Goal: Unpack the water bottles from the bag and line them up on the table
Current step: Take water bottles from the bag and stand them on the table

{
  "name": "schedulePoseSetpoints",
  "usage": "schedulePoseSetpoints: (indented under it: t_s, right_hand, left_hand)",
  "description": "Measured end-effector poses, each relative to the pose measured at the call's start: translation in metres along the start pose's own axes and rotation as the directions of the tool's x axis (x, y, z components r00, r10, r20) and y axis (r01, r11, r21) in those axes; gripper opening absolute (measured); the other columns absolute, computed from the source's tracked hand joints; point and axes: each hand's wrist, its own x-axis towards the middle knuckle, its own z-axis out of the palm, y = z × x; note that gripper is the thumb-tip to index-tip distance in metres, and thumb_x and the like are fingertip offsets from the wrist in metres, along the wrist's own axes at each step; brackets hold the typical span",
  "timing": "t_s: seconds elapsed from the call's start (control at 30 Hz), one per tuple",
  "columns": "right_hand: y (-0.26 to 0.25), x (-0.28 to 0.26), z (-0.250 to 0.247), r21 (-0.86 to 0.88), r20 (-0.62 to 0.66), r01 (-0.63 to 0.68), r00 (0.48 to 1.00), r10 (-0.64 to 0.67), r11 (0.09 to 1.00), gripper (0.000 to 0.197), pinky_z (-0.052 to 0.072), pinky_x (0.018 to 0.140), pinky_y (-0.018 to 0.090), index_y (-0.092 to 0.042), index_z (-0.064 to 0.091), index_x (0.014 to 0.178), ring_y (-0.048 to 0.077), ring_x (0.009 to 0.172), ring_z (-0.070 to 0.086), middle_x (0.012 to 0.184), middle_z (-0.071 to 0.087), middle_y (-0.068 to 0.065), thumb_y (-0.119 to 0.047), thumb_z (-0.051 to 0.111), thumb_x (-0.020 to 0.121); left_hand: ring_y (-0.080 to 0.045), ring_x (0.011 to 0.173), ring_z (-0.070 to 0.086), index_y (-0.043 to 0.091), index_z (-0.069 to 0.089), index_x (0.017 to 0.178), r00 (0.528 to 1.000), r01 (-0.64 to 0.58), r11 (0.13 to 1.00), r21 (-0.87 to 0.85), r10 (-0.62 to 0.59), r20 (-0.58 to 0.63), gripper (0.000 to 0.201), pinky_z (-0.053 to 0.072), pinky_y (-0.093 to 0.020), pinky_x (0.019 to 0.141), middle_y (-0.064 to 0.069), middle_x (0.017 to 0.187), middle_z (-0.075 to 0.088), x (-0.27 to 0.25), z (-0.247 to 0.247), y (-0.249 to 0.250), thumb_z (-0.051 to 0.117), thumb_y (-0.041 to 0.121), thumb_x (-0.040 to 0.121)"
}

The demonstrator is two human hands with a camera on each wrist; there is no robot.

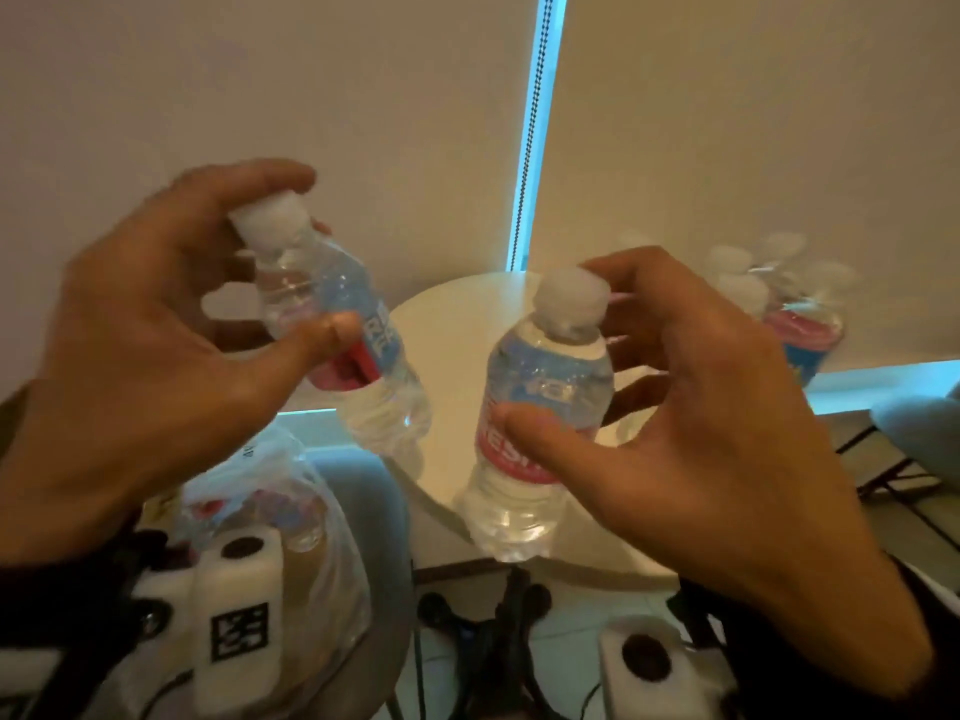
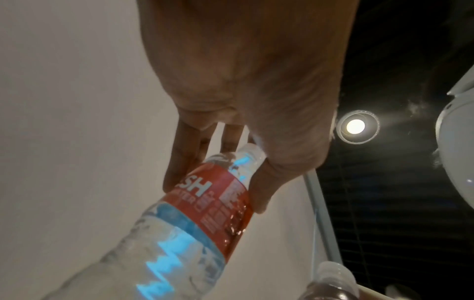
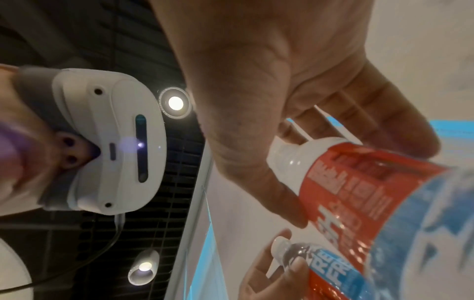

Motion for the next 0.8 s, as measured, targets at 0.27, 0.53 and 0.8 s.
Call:
schedulePoseSetpoints:
  t_s: [0.27,0.53,0.8]
  right_hand:
    - [0.034,0.015,-0.003,-0.195,-0.137,-0.132,0.985,0.107,0.972,0.055,0.056,0.059,0.016,-0.04,0.037,0.108,-0.01,0.096,0.055,0.087,0.051,-0.028,-0.046,0.079,0.072]
    - [0.055,0.019,0.008,-0.26,-0.159,-0.203,0.973,0.165,0.944,0.052,0.039,0.057,0.007,-0.027,0.04,0.119,0.005,0.081,0.051,0.102,0.054,-0.011,-0.038,0.074,0.082]
    - [0.066,0.027,0.016,-0.261,-0.174,-0.222,0.968,0.181,0.939,0.059,0.046,0.077,0.016,-0.019,0.038,0.134,0.014,0.103,0.061,0.12,0.06,-0.002,-0.037,0.069,0.088]
  left_hand:
    - [-0.016,0.101,0.069,0.031,0.058,0.13,0.961,-0.099,0.993,-0.057,0.11,0.253,0.064,0.064,-0.03,0.075,0.005,0.117,0.068,0.047,0.075,0.004,0.085,0.015,0.074]
    - [-0.006,0.099,0.066,0.025,0.059,0.133,0.941,-0.101,0.995,-0.016,0.1,0.324,0.064,0.059,-0.026,0.084,0.009,0.12,0.064,0.074,0.116,0.001,0.084,0.013,0.075]
    - [-0.018,0.108,0.062,0.025,0.056,0.135,0.927,-0.038,0.999,-0.007,0.038,0.374,0.063,0.059,-0.032,0.089,0.004,0.131,0.062,0.079,0.137,-0.007,0.083,0.018,0.078]
